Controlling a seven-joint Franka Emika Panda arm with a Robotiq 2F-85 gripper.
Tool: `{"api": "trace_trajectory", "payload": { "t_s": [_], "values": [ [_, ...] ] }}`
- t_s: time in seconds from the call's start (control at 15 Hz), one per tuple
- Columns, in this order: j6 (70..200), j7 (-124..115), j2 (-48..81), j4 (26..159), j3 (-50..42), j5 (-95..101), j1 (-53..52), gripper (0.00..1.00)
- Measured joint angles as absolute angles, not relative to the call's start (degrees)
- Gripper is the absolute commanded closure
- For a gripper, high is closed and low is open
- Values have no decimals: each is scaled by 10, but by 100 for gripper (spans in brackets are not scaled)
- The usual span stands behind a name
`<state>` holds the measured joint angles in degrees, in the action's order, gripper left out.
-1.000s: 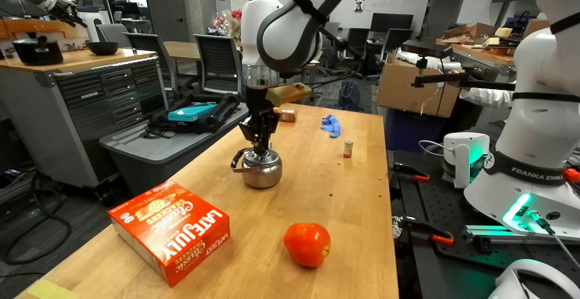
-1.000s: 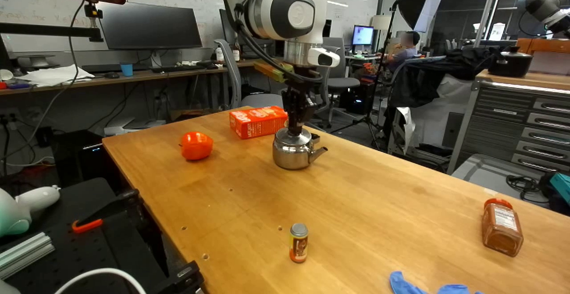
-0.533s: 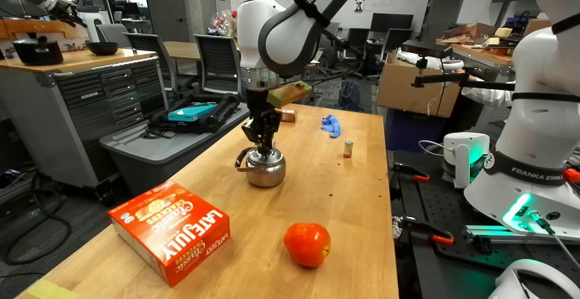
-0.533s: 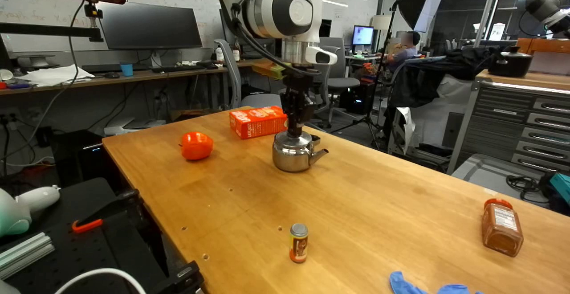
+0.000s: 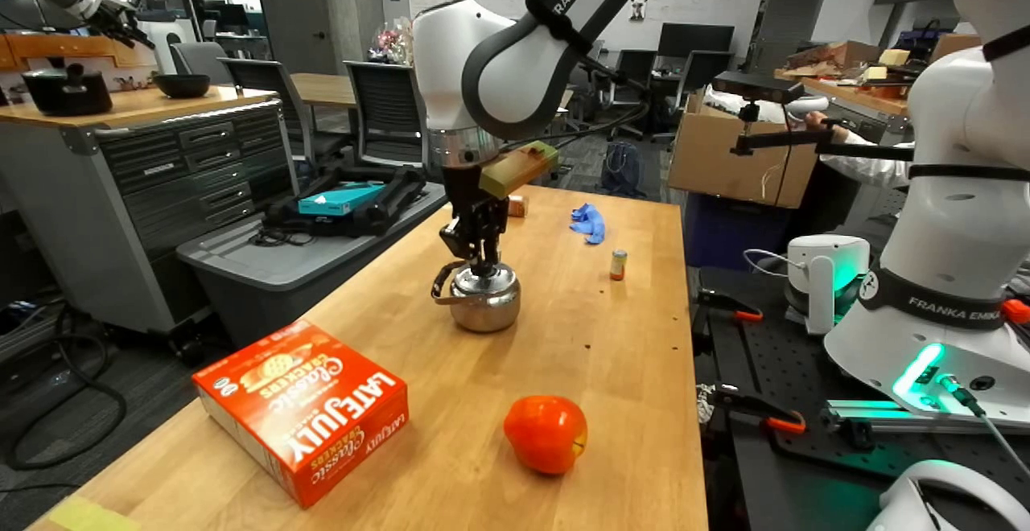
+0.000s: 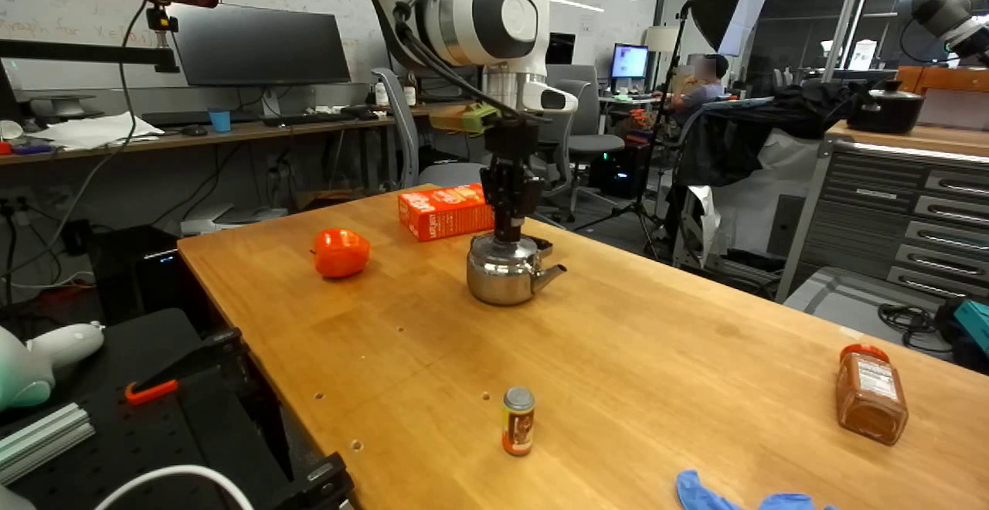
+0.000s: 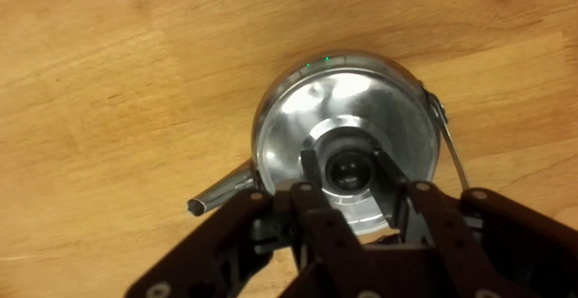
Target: Put the lid on the teapot
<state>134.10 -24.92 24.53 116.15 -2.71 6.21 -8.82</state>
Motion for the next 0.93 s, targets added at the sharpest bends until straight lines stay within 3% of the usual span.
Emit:
{"api": "trace_trajectory", "payload": {
  "t_s": [0.27, 0.93],
  "values": [
    [1327, -244, 242, 1162, -25, 64, -88, 2],
    [1325, -119, 103, 1258, -5, 59, -80, 0]
  ]
}}
